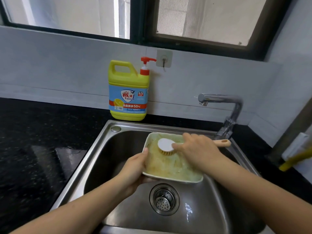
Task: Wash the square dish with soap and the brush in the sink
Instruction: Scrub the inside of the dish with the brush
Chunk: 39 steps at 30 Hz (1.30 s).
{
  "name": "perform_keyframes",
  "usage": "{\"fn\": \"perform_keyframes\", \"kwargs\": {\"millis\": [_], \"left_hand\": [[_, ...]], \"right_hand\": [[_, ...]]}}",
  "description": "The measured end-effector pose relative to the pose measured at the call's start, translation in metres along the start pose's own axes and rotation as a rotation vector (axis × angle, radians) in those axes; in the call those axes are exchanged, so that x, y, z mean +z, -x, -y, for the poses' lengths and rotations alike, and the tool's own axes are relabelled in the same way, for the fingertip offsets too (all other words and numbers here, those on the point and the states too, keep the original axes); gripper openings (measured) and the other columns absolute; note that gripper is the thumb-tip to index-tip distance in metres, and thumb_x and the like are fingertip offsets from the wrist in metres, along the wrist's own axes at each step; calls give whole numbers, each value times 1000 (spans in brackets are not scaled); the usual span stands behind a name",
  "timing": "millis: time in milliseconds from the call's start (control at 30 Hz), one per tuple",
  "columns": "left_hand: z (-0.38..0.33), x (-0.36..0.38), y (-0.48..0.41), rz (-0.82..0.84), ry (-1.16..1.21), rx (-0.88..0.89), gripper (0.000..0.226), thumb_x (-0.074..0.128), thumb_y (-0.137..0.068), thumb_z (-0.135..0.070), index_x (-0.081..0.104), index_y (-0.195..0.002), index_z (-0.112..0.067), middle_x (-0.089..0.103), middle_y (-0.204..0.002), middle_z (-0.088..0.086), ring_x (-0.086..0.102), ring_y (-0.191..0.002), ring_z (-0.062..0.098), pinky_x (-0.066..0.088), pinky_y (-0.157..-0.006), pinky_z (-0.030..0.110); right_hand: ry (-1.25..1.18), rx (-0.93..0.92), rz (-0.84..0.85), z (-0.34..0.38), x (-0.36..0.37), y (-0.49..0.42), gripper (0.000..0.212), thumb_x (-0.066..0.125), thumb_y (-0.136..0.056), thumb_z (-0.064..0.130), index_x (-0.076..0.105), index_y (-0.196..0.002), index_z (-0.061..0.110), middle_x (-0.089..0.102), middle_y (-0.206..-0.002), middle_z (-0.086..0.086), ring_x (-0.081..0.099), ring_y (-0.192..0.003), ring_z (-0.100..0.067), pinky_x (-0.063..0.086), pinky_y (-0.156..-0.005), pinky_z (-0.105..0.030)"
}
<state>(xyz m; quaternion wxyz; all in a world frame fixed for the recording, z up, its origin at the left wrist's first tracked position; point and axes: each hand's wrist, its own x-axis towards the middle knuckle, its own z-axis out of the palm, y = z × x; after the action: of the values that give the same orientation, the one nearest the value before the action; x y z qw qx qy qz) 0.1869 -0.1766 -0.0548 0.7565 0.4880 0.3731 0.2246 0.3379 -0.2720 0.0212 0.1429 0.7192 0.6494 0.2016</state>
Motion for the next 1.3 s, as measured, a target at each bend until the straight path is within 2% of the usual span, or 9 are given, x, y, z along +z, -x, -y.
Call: {"fn": "perform_keyframes", "kwargs": {"millis": [200,367,467,567,700,833,967,1100,1300], "left_hand": [[0,1,-2,-32,-21,9,41,40,-98,-42,65,-107,-11,74,-97,12,71,-85,29,58,-77,47],[0,1,3,-13,-16,24,37,43,-97,-40,66,-108,-13,74,-98,9,70,-90,26,56,-81,52],[-1,1,4,-10,-28,32,37,44,-97,-39,65,-109,-11,73,-98,9,71,-87,24,59,-75,47],[-2,-1,3,-24,-34,44,37,44,-97,-39,64,-109,-11,72,-101,12,71,-88,26,56,-81,52],[-3,-1,1,-48,-15,70,38,42,-97,-40,63,-110,-11,72,-103,14,70,-84,26,56,-82,51],[-1,0,1,-66,-19,73,38,43,-97,-41,66,-106,-12,73,-93,10,68,-78,25,53,-83,50],[-1,0,2,-45,-20,64,38,43,-97,-40,65,-108,-11,72,-98,10,69,-80,22,57,-73,43],[-2,-2,1,-53,-11,55,38,44,-97,-39,64,-107,-9,71,-99,14,69,-76,23,59,-68,42],[0,-2,-3,-61,4,75,37,45,-97,-39,65,-103,-10,71,-86,9,67,-63,19,58,-67,42]], "right_hand": [[-122,-171,84,10,-17,23,54,39,-94,9,37,-138,41,28,-89,1,46,-84,-23,35,-64,-36],[-99,17,6,9,2,-2,45,37,-97,15,40,-137,34,45,-103,-5,54,-94,-28,33,-64,-35],[-59,94,5,6,10,-7,43,38,-96,13,40,-137,29,46,-105,-6,53,-90,-27,31,-62,-35],[-50,112,31,-2,12,4,41,38,-97,17,40,-135,30,46,-105,-5,54,-92,-26,34,-63,-34],[-117,51,79,-7,2,31,47,42,-97,19,35,-138,41,45,-110,-2,53,-96,-23,40,-71,-34],[-179,-63,44,17,-3,31,51,42,-96,15,35,-139,41,45,-106,-3,51,-95,-25,30,-66,-34],[-165,26,-50,24,10,2,45,38,-95,14,43,-136,33,49,-106,-6,54,-95,-28,32,-65,-34],[-112,118,-16,7,19,-5,43,39,-96,15,42,-135,32,48,-109,-5,55,-96,-28,32,-66,-35],[-90,24,68,-4,11,31,40,41,-98,22,40,-135,37,38,-95,-1,53,-93,-23,31,-63,-34]]}}
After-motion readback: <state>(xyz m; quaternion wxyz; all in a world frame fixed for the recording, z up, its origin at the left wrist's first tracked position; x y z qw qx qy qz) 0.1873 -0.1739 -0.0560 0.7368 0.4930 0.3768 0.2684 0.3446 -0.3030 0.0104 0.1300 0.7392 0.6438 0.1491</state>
